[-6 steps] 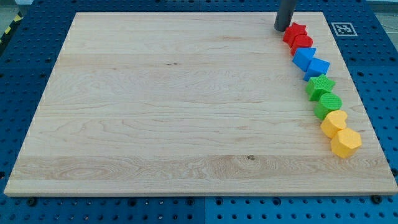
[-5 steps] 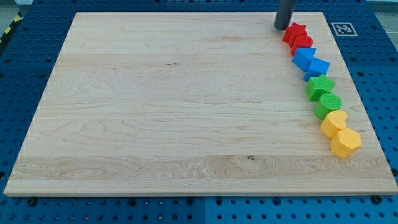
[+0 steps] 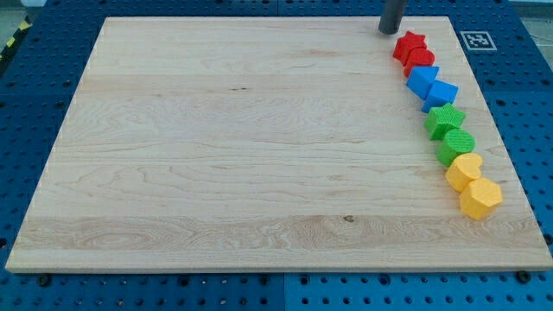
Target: Place yourself at the top of the red star
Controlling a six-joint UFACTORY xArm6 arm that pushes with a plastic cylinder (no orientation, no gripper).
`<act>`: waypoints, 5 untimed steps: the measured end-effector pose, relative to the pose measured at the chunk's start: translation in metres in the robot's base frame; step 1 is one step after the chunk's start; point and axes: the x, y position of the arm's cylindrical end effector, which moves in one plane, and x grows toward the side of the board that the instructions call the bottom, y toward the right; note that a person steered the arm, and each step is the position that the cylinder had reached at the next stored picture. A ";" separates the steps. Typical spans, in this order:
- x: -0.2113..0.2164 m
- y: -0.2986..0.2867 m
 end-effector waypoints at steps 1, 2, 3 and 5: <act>-0.004 0.000; -0.007 0.000; -0.011 0.000; -0.020 0.000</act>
